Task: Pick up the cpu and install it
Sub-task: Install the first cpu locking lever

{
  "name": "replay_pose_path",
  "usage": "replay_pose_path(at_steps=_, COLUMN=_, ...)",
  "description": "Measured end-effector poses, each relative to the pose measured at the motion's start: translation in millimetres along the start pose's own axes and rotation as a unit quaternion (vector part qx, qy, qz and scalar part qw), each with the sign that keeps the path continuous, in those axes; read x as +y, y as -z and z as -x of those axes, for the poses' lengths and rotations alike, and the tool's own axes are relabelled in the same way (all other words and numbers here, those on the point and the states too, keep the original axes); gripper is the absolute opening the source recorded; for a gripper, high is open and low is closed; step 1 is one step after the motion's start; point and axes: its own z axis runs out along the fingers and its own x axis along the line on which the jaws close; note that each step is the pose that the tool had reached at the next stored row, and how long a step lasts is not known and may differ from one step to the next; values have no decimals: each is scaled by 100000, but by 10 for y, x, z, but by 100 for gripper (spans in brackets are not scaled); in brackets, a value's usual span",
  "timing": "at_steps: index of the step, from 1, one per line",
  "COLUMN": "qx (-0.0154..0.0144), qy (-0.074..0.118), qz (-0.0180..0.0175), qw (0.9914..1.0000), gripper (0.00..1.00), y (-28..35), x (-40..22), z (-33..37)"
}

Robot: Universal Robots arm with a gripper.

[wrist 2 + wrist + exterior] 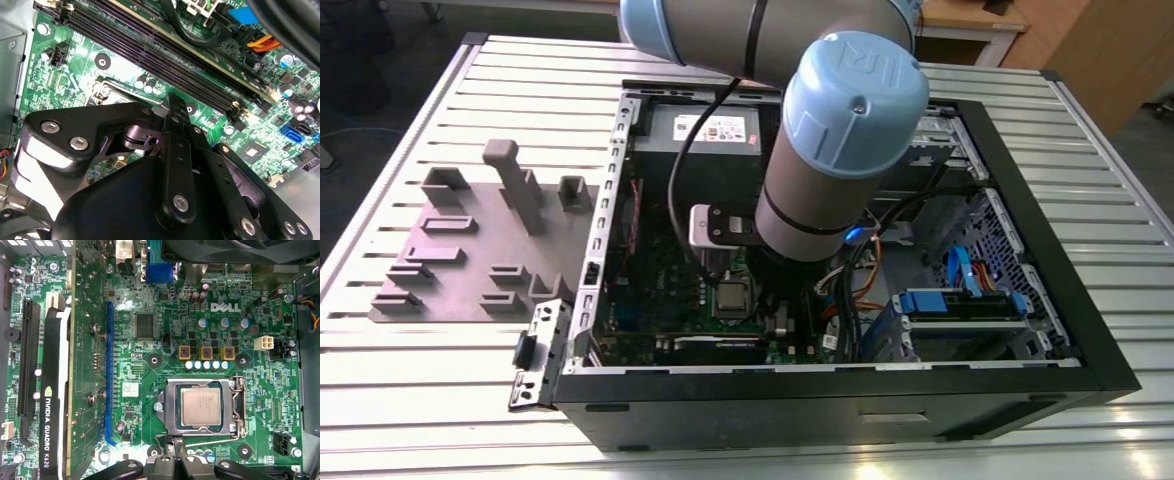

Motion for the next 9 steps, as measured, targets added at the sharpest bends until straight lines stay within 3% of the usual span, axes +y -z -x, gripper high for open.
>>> replay_pose_path(at_steps=9, qx=6, qy=5, qz=3, qw=100000, gripper=11, y=-3, x=9, z=-1)
